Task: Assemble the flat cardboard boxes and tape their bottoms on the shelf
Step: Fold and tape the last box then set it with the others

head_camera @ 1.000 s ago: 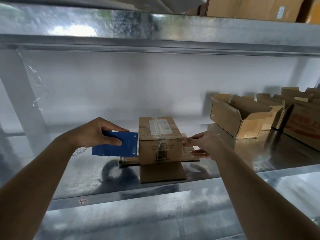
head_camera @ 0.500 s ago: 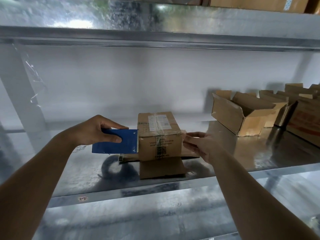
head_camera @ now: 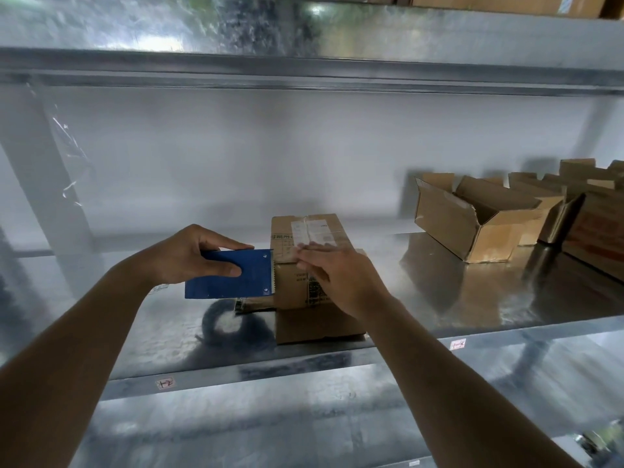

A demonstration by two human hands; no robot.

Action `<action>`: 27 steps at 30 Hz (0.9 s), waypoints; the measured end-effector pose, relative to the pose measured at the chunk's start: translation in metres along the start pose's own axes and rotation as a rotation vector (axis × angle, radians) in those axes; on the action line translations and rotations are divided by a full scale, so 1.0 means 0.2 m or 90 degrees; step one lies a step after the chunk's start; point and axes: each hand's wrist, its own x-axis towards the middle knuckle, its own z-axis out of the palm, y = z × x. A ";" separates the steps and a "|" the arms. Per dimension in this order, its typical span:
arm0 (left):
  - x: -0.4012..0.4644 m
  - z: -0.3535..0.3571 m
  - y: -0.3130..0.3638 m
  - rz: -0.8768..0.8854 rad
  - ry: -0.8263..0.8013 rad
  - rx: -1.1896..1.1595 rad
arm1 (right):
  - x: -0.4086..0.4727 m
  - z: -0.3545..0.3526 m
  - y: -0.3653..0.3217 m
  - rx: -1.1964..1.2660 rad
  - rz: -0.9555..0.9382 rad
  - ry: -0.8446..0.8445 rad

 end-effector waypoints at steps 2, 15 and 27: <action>-0.02 0.01 -0.01 -0.003 0.001 0.002 | -0.03 0.04 0.02 -0.022 0.000 0.008; -0.11 -0.01 -0.05 -0.031 0.057 0.046 | 0.02 0.03 -0.16 -0.116 0.217 0.015; -0.06 0.08 -0.02 -0.091 0.142 0.098 | 0.07 0.09 -0.34 -0.258 0.280 0.001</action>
